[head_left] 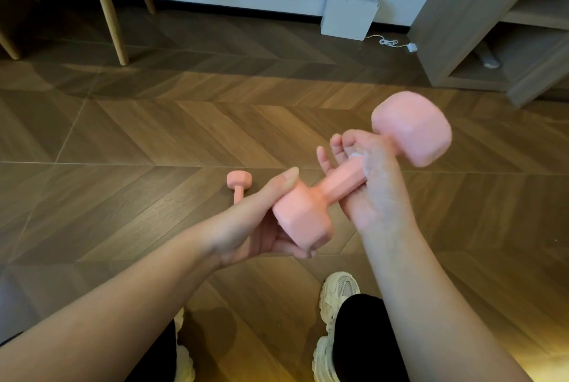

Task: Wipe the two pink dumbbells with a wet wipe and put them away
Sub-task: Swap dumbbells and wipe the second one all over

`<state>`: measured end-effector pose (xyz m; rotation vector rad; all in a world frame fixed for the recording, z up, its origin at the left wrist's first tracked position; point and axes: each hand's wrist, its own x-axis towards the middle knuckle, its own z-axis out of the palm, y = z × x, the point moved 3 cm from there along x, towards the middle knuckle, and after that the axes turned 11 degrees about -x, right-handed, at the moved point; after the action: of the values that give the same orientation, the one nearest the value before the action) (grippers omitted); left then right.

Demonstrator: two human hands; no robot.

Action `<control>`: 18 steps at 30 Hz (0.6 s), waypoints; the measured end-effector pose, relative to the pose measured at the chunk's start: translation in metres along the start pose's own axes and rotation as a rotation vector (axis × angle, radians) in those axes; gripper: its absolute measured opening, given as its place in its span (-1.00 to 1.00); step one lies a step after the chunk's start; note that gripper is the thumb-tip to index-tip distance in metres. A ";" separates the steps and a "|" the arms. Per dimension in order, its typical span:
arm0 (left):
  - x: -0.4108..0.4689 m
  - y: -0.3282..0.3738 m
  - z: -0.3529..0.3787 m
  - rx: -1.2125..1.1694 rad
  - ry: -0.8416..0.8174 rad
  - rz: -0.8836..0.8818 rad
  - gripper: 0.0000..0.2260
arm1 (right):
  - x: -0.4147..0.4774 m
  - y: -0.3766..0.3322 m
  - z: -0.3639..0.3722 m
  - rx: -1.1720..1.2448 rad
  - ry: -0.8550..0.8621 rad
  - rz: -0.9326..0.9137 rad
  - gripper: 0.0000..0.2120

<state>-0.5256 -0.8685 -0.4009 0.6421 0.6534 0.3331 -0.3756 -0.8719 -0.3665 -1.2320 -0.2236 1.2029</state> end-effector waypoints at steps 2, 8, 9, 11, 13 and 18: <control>-0.002 -0.002 0.001 -0.045 -0.016 -0.114 -0.32 | 0.002 -0.002 -0.003 0.097 0.001 0.008 -0.79; -0.003 0.005 -0.011 0.898 0.338 0.603 -0.33 | 0.009 0.003 -0.008 0.158 0.043 0.045 -0.81; -0.006 0.007 -0.012 1.083 0.351 0.801 -0.27 | 0.011 0.004 -0.007 0.189 0.034 0.054 -0.84; -0.006 0.009 -0.013 1.113 0.333 0.925 -0.27 | 0.013 0.006 -0.007 0.276 0.025 0.080 -0.83; -0.001 0.010 -0.014 0.644 0.309 0.668 -0.36 | 0.014 0.006 -0.007 0.355 0.018 0.083 -0.81; 0.011 0.004 -0.006 -0.081 0.111 0.145 -0.22 | 0.016 0.004 -0.007 0.358 0.002 0.076 -0.84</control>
<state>-0.5221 -0.8578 -0.4071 0.5981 0.6972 0.5298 -0.3658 -0.8636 -0.3795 -0.9350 0.0414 1.2437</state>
